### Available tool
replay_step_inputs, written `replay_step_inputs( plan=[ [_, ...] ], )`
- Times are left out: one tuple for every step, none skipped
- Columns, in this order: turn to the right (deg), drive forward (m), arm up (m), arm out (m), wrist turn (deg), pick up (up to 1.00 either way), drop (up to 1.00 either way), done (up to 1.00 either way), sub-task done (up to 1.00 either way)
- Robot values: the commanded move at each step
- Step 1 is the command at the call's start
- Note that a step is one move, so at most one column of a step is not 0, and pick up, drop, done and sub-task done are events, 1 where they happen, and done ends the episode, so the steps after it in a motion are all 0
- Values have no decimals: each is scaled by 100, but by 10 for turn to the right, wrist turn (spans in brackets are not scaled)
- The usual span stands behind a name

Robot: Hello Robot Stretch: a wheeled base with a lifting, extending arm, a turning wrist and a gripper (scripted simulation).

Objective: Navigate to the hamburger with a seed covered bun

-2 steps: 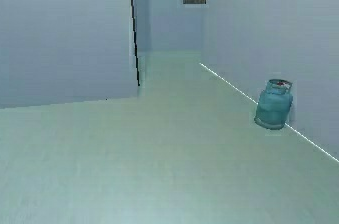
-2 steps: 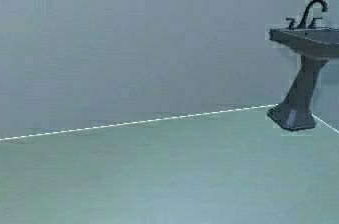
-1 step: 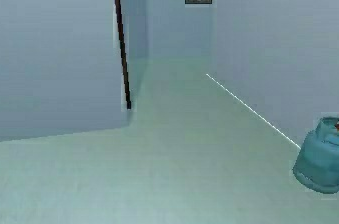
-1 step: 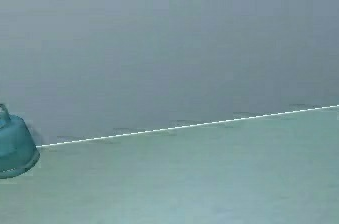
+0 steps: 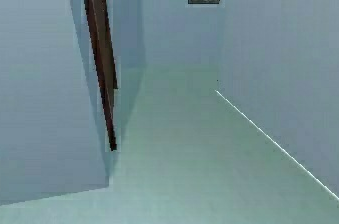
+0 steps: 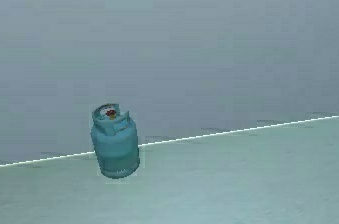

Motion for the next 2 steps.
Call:
replay_step_inputs(
  plan=[
    [0,100,0,0,0,0,0,0,0],
    [0,25,0,0,0,0,0,0,0]
  ],
)
